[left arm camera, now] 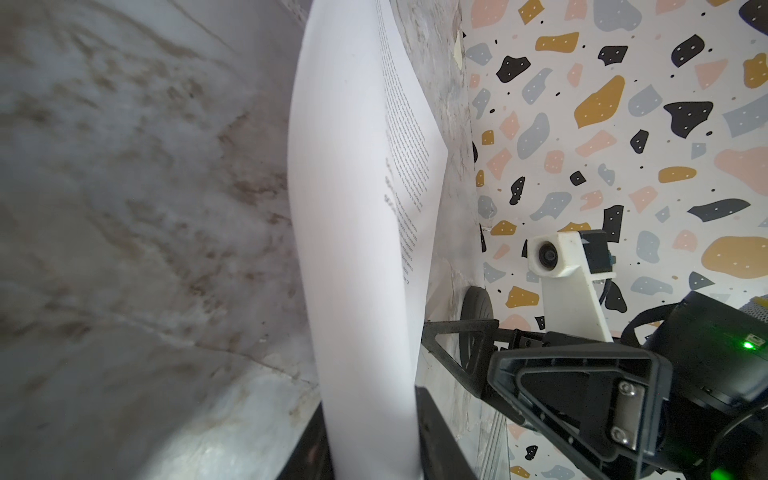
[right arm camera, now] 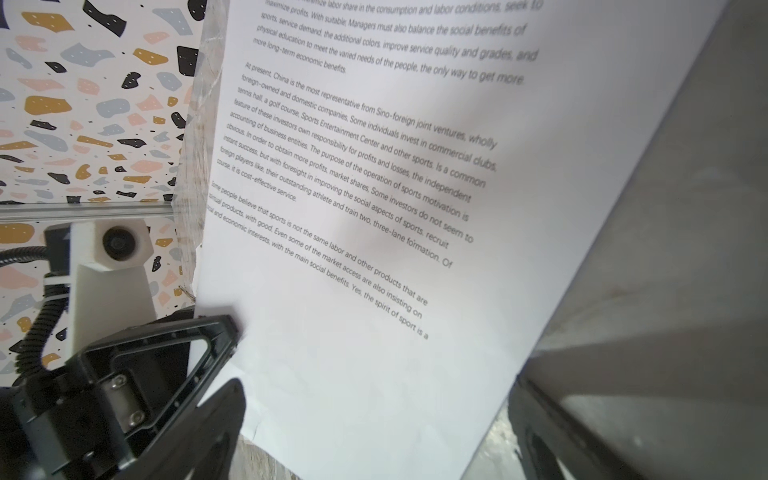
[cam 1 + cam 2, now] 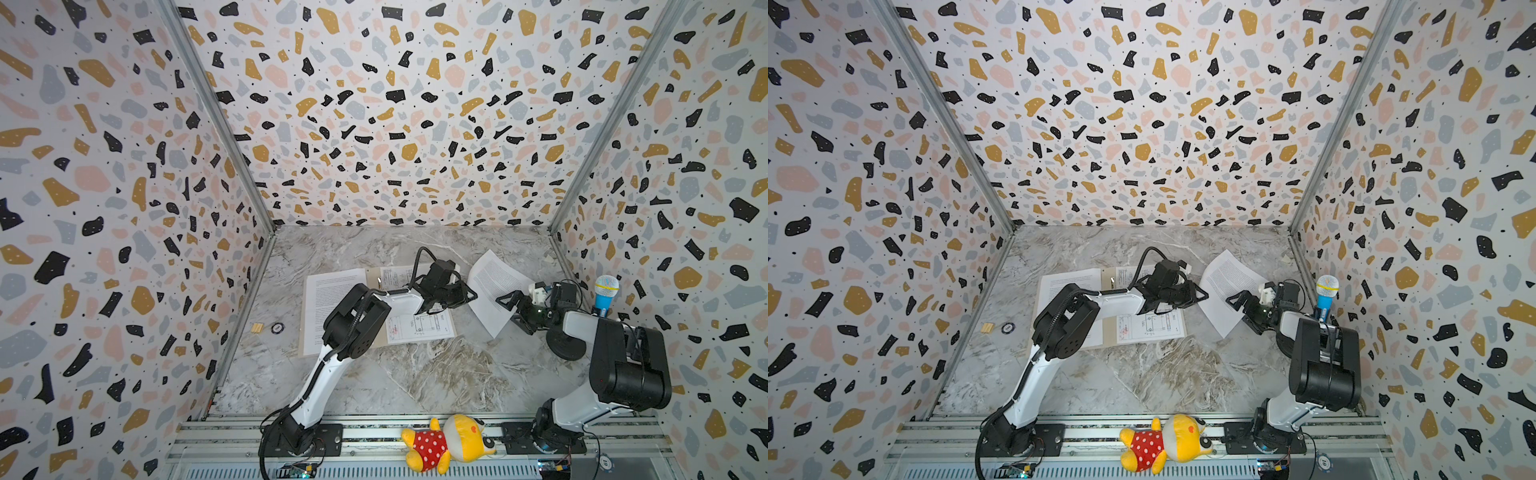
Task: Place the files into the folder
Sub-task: 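Lift the text sheet upright with both grippers holding its edge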
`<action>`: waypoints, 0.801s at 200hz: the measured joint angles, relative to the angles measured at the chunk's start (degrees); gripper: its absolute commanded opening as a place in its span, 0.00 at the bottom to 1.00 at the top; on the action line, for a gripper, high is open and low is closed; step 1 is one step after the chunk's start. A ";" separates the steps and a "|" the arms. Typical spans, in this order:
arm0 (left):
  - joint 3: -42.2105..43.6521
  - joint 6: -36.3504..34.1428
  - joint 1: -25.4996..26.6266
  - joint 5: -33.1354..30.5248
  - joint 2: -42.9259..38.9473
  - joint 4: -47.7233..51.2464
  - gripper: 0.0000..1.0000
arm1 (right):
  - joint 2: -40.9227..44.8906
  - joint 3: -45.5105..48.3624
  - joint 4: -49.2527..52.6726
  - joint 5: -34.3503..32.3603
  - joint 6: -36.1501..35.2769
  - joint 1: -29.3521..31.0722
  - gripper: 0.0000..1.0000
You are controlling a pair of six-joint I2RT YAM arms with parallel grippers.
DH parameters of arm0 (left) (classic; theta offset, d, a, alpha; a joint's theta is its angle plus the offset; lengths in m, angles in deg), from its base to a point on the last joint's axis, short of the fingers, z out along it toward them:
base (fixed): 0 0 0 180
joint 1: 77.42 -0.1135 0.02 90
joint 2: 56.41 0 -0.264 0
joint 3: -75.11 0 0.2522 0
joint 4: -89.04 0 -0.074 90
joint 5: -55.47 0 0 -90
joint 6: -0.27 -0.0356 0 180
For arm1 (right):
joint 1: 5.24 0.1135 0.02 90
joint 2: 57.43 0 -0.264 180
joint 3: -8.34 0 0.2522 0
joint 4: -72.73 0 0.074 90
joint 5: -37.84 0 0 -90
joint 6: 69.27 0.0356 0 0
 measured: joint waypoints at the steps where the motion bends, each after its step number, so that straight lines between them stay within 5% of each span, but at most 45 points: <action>1: 0.00 0.04 0.00 0.00 -0.02 0.00 0.30 | 0.00 0.00 0.04 0.02 -0.02 -0.04 0.99; 75: 0.00 3.06 -1.38 0.04 -2.01 -1.27 0.31 | 2.27 3.13 0.04 3.06 0.85 -1.38 1.00; 160: 3.30 6.97 -1.40 0.48 -3.72 -5.77 0.31 | 0.79 9.42 -13.51 10.58 12.26 -1.40 0.89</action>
